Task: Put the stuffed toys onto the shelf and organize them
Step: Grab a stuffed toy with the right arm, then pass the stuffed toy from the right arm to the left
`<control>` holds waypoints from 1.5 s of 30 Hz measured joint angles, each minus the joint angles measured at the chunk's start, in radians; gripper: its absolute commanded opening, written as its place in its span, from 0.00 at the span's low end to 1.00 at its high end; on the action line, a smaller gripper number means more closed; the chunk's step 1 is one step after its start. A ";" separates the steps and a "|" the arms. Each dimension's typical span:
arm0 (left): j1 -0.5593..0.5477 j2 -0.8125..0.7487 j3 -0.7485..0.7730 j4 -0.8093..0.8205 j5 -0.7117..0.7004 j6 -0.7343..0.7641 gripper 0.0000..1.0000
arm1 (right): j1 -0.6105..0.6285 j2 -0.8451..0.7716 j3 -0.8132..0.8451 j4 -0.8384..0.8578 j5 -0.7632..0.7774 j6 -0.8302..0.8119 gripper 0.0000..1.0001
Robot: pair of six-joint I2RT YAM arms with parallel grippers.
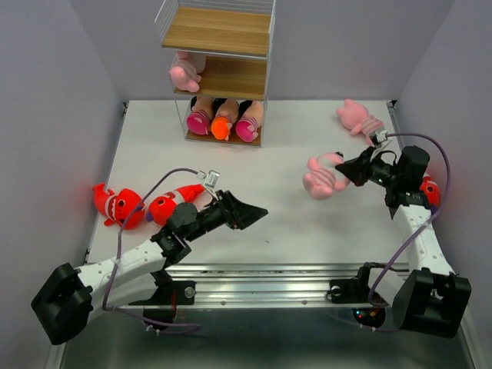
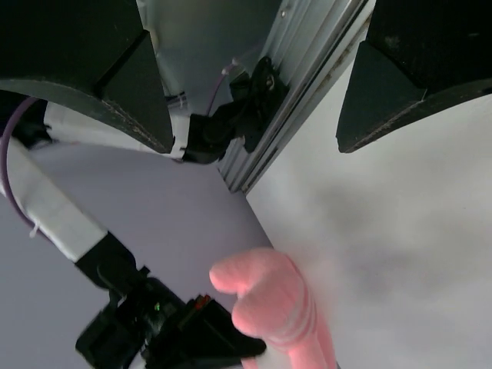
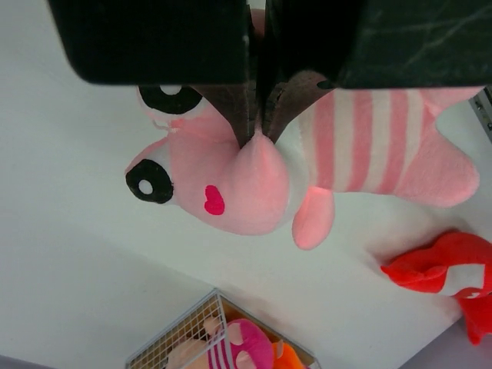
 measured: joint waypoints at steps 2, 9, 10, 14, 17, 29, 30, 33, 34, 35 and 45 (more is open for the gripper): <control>-0.058 0.049 0.002 0.050 -0.097 -0.053 0.99 | 0.005 -0.021 -0.028 0.000 -0.026 -0.004 0.01; -0.177 0.346 0.116 0.188 -0.305 -0.200 0.99 | 0.011 -0.087 -0.067 0.019 -0.040 0.009 0.01; -0.187 0.381 0.138 0.199 -0.315 -0.210 0.99 | 0.011 -0.100 -0.068 0.024 -0.039 0.013 0.01; -0.232 0.544 0.261 0.236 -0.355 -0.260 0.99 | 0.012 -0.154 -0.090 0.044 -0.033 0.028 0.01; -0.248 0.624 0.333 0.251 -0.372 -0.274 0.99 | 0.012 -0.178 -0.099 0.056 -0.024 0.040 0.01; -0.261 0.768 0.488 0.250 -0.403 -0.298 0.72 | 0.012 -0.203 -0.114 0.101 -0.013 0.068 0.01; -0.261 0.775 0.489 0.249 -0.404 -0.303 0.65 | 0.012 -0.205 -0.117 0.101 -0.014 0.068 0.01; -0.261 0.798 0.491 0.237 -0.407 -0.299 0.35 | 0.012 -0.211 -0.126 0.105 -0.023 0.068 0.05; -0.261 0.800 0.491 0.231 -0.406 -0.293 0.18 | 0.012 -0.211 -0.129 0.106 -0.026 0.069 0.08; -0.261 0.800 0.491 0.227 -0.407 -0.292 0.07 | 0.012 -0.211 -0.132 0.106 -0.031 0.068 0.10; -0.272 0.698 0.503 0.030 -0.460 0.023 0.00 | 0.011 -0.172 -0.096 -0.010 -0.134 -0.045 1.00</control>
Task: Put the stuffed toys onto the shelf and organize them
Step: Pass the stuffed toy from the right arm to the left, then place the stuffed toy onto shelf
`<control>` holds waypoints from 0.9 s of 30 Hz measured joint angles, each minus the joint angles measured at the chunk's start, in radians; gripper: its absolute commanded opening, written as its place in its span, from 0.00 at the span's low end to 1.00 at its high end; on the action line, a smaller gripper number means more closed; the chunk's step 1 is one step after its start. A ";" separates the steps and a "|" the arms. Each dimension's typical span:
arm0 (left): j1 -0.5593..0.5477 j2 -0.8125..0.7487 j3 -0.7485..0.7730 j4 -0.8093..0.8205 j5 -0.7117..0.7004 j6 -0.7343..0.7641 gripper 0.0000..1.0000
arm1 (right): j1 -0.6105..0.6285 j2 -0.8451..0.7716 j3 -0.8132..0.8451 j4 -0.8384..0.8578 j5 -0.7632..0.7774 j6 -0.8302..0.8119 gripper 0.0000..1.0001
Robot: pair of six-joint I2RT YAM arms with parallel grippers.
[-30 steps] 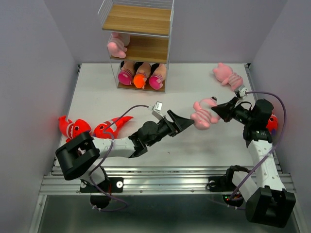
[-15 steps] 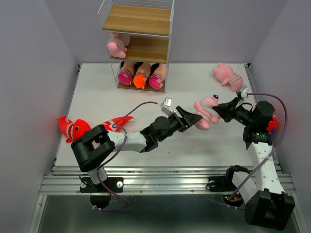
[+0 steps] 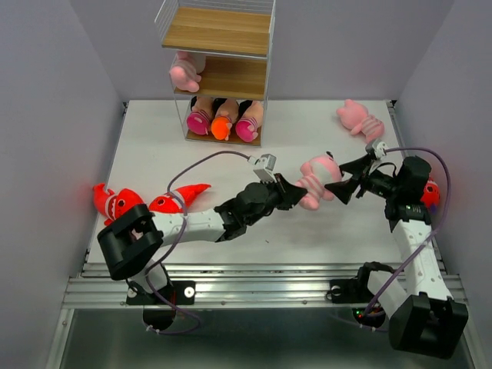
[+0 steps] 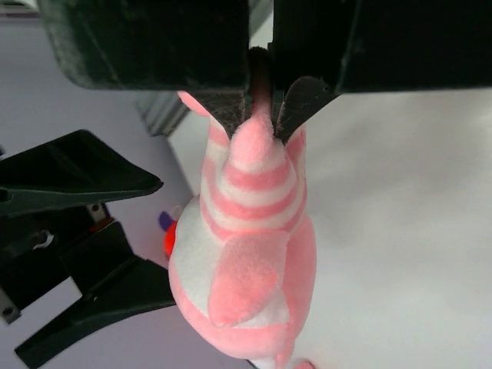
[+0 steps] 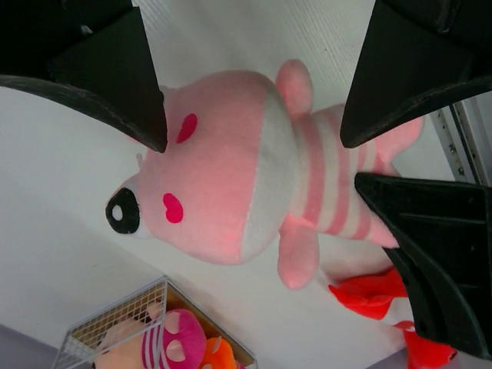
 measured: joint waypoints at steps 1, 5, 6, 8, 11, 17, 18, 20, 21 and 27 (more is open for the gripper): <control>-0.005 -0.031 0.000 -0.041 -0.013 0.069 0.00 | 0.000 0.010 0.012 -0.026 -0.016 -0.029 1.00; -0.023 -0.146 0.000 -0.183 -0.065 0.324 0.00 | 0.001 0.055 0.090 -0.177 -0.087 -0.159 1.00; -0.028 -0.177 0.000 -0.219 -0.078 0.387 0.00 | 0.001 0.070 0.115 -0.234 -0.109 -0.200 1.00; -0.036 -0.229 -0.003 -0.279 -0.101 0.504 0.00 | 0.001 0.100 0.158 -0.322 -0.141 -0.277 1.00; -0.045 -0.287 -0.019 -0.333 -0.132 0.620 0.00 | 0.001 0.162 0.242 -0.469 -0.178 -0.399 1.00; -0.054 -0.385 -0.032 -0.488 -0.275 0.801 0.00 | 0.002 0.259 0.343 -0.697 -0.228 -0.600 1.00; -0.053 -0.405 -0.032 -0.514 -0.311 0.832 0.00 | 0.002 0.263 0.333 -0.713 -0.237 -0.617 1.00; -0.037 -0.443 -0.029 -0.562 -0.362 0.885 0.00 | 0.002 0.262 0.311 -0.719 -0.243 -0.623 1.00; -0.025 -0.460 -0.028 -0.579 -0.381 0.911 0.00 | 0.002 0.262 0.302 -0.723 -0.244 -0.620 1.00; 0.156 -0.574 -0.027 -0.605 -0.402 1.045 0.00 | 0.002 0.229 0.248 -0.700 -0.237 -0.562 1.00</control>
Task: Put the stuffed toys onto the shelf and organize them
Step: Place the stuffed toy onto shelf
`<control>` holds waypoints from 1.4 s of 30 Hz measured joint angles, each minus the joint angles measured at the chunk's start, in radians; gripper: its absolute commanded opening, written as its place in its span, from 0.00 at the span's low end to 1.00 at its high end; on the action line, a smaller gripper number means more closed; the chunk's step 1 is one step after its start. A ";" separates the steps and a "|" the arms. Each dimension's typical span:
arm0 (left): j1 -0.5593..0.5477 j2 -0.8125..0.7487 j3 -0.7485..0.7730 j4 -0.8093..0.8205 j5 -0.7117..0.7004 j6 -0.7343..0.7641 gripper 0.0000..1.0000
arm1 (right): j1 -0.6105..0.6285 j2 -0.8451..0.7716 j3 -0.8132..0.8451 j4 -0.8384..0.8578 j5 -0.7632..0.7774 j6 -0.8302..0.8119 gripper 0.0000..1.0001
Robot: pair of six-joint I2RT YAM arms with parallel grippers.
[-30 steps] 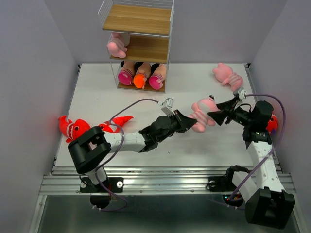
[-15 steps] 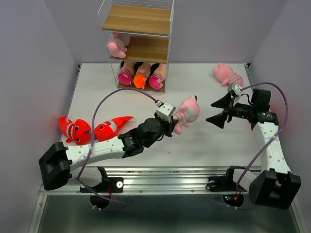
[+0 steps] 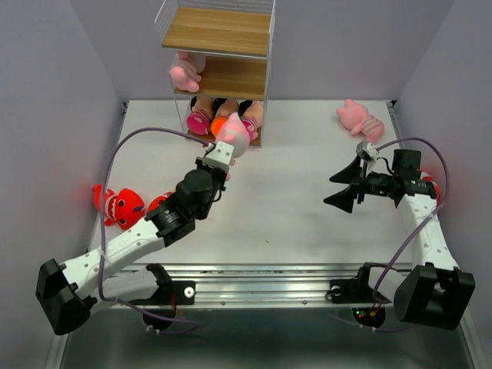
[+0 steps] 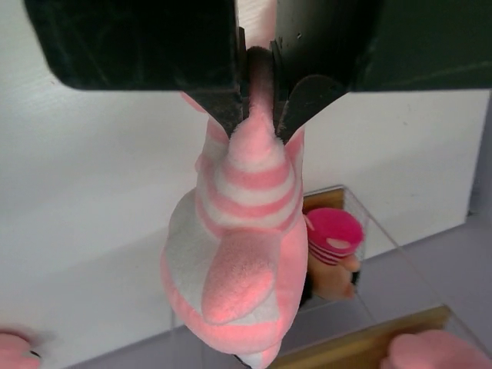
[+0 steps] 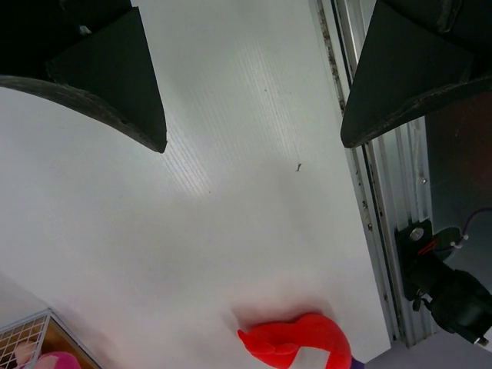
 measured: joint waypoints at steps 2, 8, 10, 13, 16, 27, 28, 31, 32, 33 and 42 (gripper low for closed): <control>0.085 -0.032 0.000 0.020 0.021 0.042 0.00 | 0.000 -0.015 -0.008 0.017 0.010 0.035 1.00; 0.266 -0.012 0.053 0.046 0.164 0.129 0.00 | 0.000 -0.025 -0.008 0.061 0.037 0.092 1.00; 0.303 0.029 0.095 0.055 0.217 0.142 0.00 | 0.000 -0.026 -0.008 0.068 0.045 0.099 1.00; 0.354 0.092 0.151 0.073 0.288 0.151 0.00 | 0.000 -0.035 -0.008 0.078 0.051 0.108 1.00; 0.399 0.154 0.212 0.077 0.351 0.150 0.00 | 0.000 -0.050 -0.008 0.085 0.052 0.114 1.00; 0.502 0.317 0.386 0.103 0.502 0.086 0.00 | 0.000 -0.057 -0.008 0.100 0.055 0.126 1.00; 0.507 0.327 0.395 0.103 0.507 0.083 0.00 | 0.000 -0.057 -0.008 0.101 0.055 0.126 1.00; 0.521 0.370 0.433 0.105 0.525 0.067 0.00 | 0.000 -0.057 -0.008 0.101 0.056 0.126 1.00; 0.527 0.386 0.445 0.105 0.533 0.059 0.00 | 0.000 -0.057 -0.008 0.101 0.056 0.126 1.00; 0.531 0.394 0.449 0.106 0.538 0.056 0.00 | 0.000 -0.057 -0.008 0.101 0.056 0.126 1.00; 0.557 0.494 0.551 0.102 0.562 0.008 0.00 | 0.000 -0.057 -0.008 0.101 0.059 0.126 1.00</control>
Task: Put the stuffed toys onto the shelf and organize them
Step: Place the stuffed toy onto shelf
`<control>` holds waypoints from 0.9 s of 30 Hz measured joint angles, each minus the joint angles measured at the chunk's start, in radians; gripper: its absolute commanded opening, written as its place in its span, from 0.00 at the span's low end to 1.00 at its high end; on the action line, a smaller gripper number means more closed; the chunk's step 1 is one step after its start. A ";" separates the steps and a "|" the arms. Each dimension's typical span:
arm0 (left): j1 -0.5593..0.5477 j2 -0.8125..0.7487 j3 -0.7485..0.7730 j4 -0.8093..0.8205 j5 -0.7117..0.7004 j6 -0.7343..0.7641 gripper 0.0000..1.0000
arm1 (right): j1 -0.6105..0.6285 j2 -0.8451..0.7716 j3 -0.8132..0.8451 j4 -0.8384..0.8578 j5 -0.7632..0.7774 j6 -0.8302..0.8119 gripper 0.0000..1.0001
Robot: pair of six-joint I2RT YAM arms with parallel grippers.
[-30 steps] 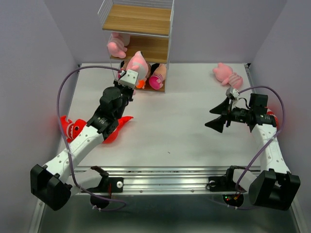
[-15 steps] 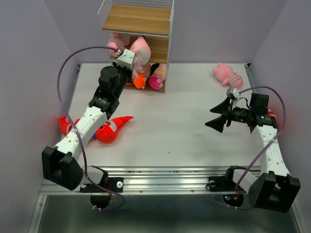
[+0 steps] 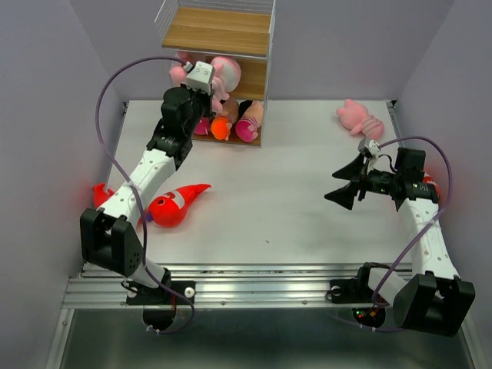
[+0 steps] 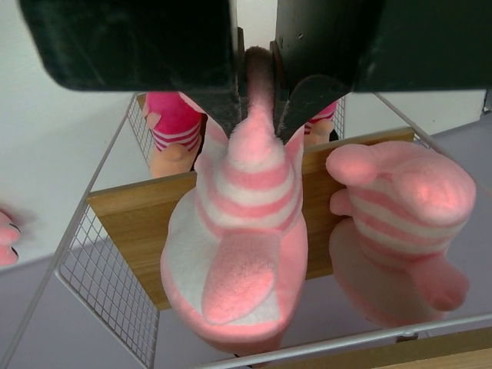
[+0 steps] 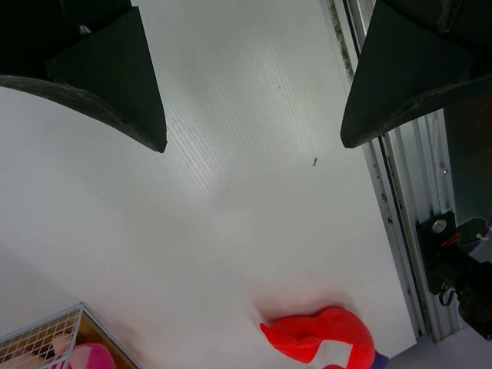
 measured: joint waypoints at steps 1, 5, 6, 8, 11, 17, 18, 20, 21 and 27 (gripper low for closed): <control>0.002 0.006 0.008 0.000 0.000 -0.005 0.00 | 0.000 0.000 0.000 0.000 0.000 0.000 1.00; 0.008 0.039 0.045 0.000 0.000 -0.020 0.00 | 0.000 0.000 0.000 0.000 0.000 0.000 1.00; 0.008 0.052 0.063 -0.002 -0.005 -0.024 0.00 | 0.000 0.000 0.000 0.000 0.000 0.000 1.00; 0.010 0.079 0.096 -0.002 -0.011 -0.030 0.00 | 0.000 0.000 0.000 0.000 0.001 0.000 1.00; 0.014 0.124 0.146 -0.002 -0.019 -0.042 0.00 | 0.000 0.000 0.000 0.000 0.002 0.000 1.00; 0.014 0.191 0.213 -0.010 -0.049 -0.056 0.00 | 0.000 0.000 0.000 0.000 0.010 0.000 1.00; 0.014 0.198 0.219 -0.011 -0.056 -0.058 0.00 | 0.000 0.000 0.000 0.000 0.011 0.000 1.00; 0.014 0.211 0.226 -0.012 -0.074 -0.063 0.00 | 0.000 0.000 0.000 0.000 0.012 0.000 1.00; 0.015 0.214 0.227 -0.013 -0.082 -0.064 0.00 | 0.000 0.000 0.000 0.000 0.013 0.000 1.00; 0.020 0.245 0.232 -0.018 -0.137 -0.068 0.00 | 0.000 0.000 0.000 0.000 0.016 0.000 1.00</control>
